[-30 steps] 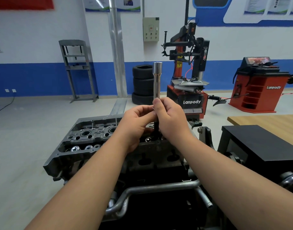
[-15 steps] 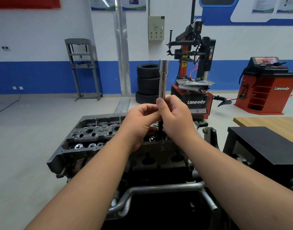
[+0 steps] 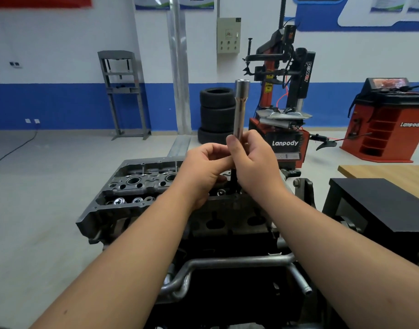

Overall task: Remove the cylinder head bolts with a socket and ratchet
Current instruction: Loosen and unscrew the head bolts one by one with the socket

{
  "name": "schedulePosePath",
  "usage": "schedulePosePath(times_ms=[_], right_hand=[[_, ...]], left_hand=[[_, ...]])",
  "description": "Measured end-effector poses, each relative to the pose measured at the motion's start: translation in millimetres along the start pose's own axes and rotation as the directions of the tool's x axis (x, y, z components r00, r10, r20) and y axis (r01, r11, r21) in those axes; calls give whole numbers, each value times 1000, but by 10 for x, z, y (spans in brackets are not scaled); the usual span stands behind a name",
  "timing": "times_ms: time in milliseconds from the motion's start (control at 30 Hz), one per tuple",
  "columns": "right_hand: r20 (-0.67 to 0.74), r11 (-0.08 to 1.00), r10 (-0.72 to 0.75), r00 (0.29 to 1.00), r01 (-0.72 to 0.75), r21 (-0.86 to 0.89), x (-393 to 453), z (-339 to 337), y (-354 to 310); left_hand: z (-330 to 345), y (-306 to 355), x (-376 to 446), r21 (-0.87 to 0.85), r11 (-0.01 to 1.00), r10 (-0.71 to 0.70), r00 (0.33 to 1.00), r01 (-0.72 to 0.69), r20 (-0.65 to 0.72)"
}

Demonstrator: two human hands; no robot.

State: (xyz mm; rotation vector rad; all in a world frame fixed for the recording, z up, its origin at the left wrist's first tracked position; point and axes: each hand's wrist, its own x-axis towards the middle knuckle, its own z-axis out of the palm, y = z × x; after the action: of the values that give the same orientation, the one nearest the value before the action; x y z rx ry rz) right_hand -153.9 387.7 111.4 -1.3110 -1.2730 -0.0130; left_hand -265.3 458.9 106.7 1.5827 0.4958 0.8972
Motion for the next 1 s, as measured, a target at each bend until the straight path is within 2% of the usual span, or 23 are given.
schedulePosePath(times_ms=[167, 300, 467, 667, 833, 1000], right_hand=[[31, 999, -3, 1000, 4, -39, -2, -15, -49], [41, 1000, 14, 999, -15, 6, -8, -5, -31], [-12, 1000, 28, 1000, -28, -14, -9, 8, -22], [31, 998, 7, 999, -5, -60, -3, 4, -15], [-8, 999, 34, 999, -34, 16, -9, 2, -11], [-44, 999, -12, 999, 9, -50, -30, 12, -19]], left_hand=[[0, 27, -12, -75, 996, -35, 998, 39, 47], [-6, 28, -33, -78, 996, -43, 999, 44, 15], [2, 9, -20, -53, 998, -36, 998, 34, -42], [10, 1, 5, -94, 995, -32, 999, 33, 13], [-12, -19, -3, -94, 996, -6, 1000, 7, 10], [-6, -7, -21, -84, 996, 29, 999, -31, -22]])
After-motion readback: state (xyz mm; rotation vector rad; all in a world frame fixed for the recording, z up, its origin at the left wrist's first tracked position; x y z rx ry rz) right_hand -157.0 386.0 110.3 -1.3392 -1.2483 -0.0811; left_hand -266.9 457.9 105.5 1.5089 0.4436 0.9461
